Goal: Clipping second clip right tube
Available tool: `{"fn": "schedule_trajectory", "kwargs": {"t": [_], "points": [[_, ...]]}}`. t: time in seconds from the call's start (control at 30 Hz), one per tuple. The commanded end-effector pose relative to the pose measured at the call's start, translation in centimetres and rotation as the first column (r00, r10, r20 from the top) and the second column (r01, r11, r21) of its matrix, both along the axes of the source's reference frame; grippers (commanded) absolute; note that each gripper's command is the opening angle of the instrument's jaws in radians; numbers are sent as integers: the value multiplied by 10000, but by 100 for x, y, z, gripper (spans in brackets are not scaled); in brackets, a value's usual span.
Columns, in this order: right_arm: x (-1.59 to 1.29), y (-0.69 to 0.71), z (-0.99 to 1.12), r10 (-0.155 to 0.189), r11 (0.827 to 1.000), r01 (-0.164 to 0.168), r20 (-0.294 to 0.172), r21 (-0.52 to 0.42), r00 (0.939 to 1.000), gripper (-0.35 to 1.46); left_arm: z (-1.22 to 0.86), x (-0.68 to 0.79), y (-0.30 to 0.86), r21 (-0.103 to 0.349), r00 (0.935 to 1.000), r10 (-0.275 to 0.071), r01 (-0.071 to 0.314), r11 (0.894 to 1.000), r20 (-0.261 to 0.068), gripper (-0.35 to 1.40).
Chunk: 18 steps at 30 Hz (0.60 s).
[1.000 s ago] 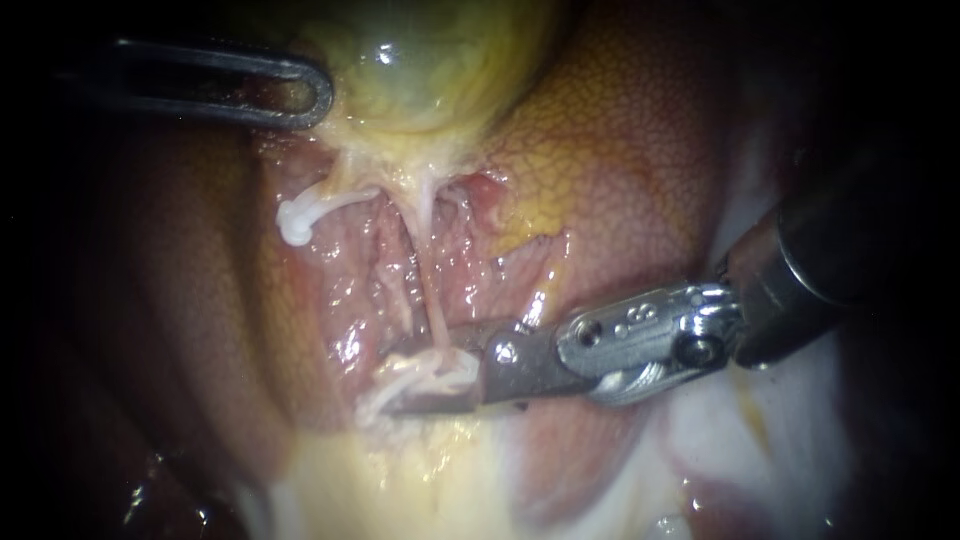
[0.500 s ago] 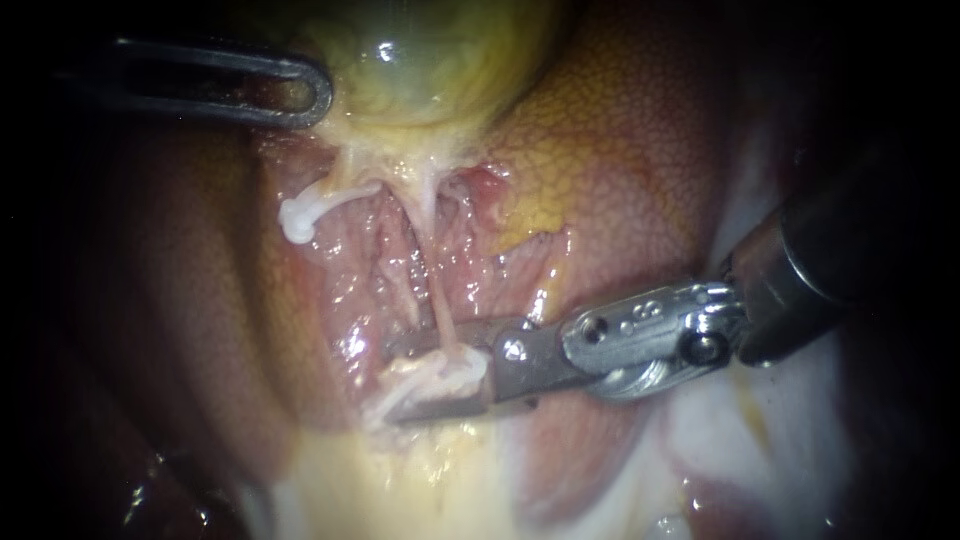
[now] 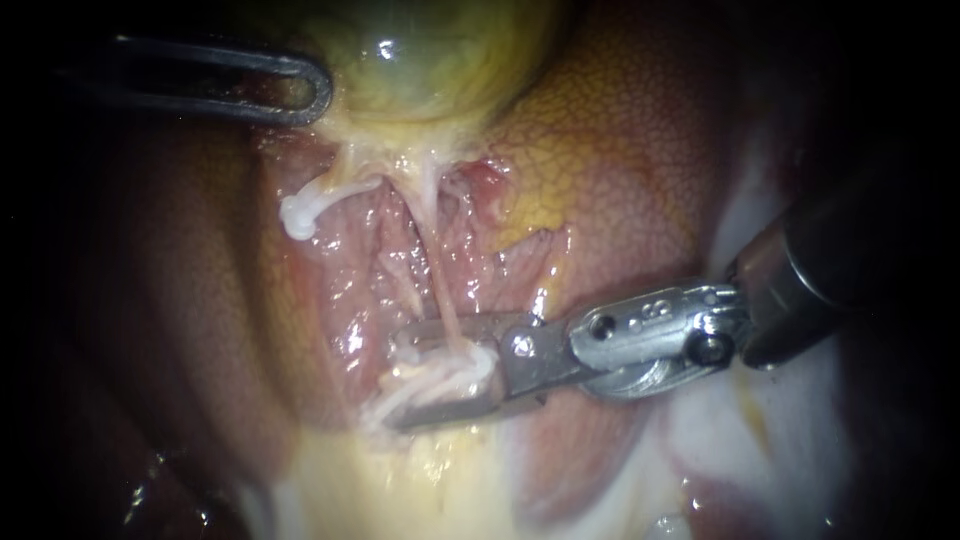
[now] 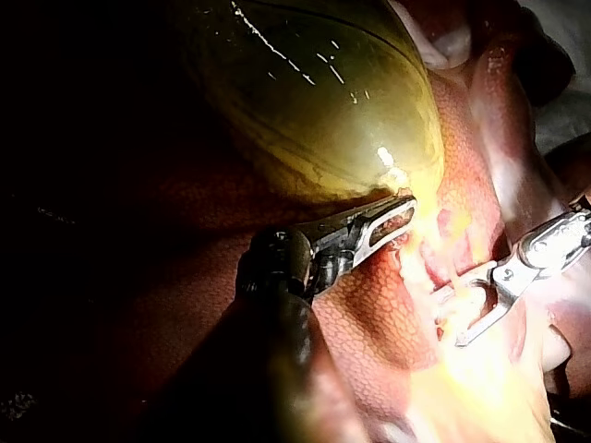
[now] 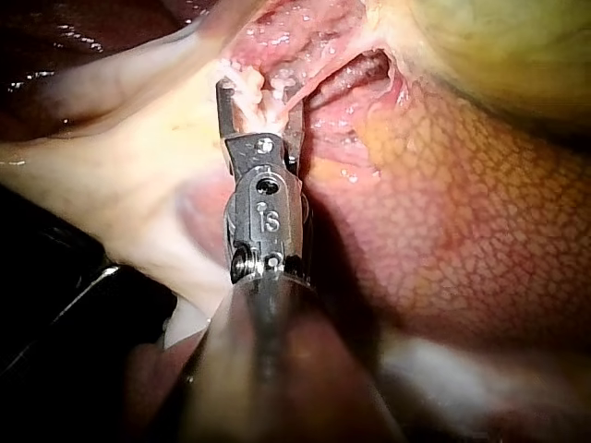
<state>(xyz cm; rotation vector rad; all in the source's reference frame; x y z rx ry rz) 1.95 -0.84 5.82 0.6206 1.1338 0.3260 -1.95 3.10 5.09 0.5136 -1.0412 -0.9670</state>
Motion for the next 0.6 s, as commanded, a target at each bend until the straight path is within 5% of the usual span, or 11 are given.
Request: {"fn": "schedule_trajectory", "kwargs": {"t": [0.03, 0.27, 0.4, 0.6], "points": [[-3, 2, 1, 88, 9998, -85, -153, 206, 9998, 50, 0, 0, 0, 0, 10000, 1, -1, 10000, -1, -35], [-21, 15, 17, 436, 9833, -178, -1392, 1811, 9893, 50, 0, 0, 0, 0, 10000, 0, 0, 10000, -1, -35], [-22, 21, 24, 776, 9578, -101, -2246, 2872, 9714, 50, 0, 0, -1, -2, 10000, -1, 1, 10000, -2, -35], [-15, 25, 28, 1074, 9234, 332, -3404, 3824, 9341, 50, 0, 0, -1, -4, 10000, -3, 3, 10000, -3, -35]]}}
